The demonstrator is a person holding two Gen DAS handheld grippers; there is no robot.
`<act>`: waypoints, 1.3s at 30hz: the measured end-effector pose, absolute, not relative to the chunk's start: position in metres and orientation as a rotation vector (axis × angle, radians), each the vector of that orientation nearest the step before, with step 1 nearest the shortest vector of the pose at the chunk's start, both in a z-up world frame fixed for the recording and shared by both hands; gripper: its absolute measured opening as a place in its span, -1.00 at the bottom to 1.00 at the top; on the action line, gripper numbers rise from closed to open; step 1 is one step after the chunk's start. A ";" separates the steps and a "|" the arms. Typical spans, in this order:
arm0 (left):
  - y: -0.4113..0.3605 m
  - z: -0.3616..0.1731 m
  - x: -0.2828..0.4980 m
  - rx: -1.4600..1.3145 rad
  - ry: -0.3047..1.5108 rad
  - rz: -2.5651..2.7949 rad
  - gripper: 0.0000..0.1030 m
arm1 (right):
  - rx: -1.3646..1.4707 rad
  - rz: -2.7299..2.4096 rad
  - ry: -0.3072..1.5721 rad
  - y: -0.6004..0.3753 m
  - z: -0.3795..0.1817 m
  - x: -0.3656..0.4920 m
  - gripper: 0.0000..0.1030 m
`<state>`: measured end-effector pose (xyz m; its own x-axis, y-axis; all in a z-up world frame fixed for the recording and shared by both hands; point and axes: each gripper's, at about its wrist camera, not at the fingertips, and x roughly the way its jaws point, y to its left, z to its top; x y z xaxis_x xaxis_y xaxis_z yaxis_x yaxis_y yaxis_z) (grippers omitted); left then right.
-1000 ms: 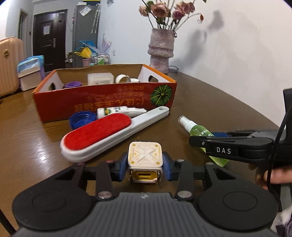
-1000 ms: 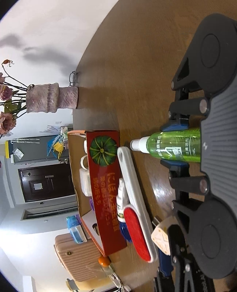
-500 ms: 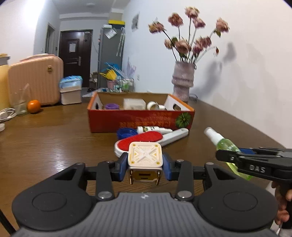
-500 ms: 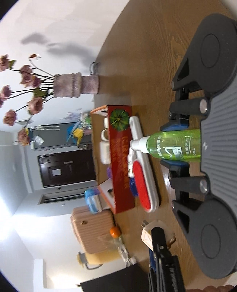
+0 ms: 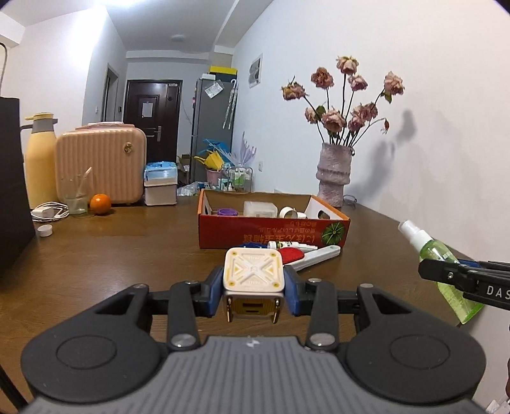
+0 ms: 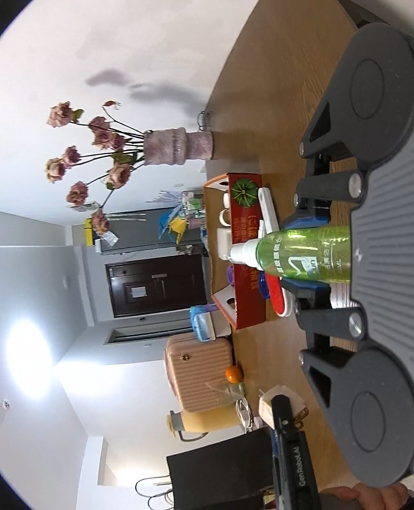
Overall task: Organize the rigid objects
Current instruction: 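Lift the cube and spray bottle with both tools toward the box, then lower the cube and spray bottle into the box and open both tools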
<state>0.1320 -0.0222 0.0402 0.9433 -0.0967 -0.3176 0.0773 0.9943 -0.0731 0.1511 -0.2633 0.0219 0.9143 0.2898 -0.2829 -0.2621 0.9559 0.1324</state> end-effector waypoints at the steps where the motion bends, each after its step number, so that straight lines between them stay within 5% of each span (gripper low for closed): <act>1: -0.022 0.042 0.127 -0.060 0.316 -0.090 -0.24 | 0.097 0.284 0.294 -0.264 0.023 0.145 -0.42; 20: -0.032 0.031 0.184 -0.037 0.367 -0.102 -0.24 | 0.145 0.284 0.342 -0.272 -0.003 0.194 -0.42; 39: -0.024 0.063 0.452 -0.053 0.512 -0.117 -0.24 | 0.062 0.286 0.448 -0.276 0.039 0.436 -0.42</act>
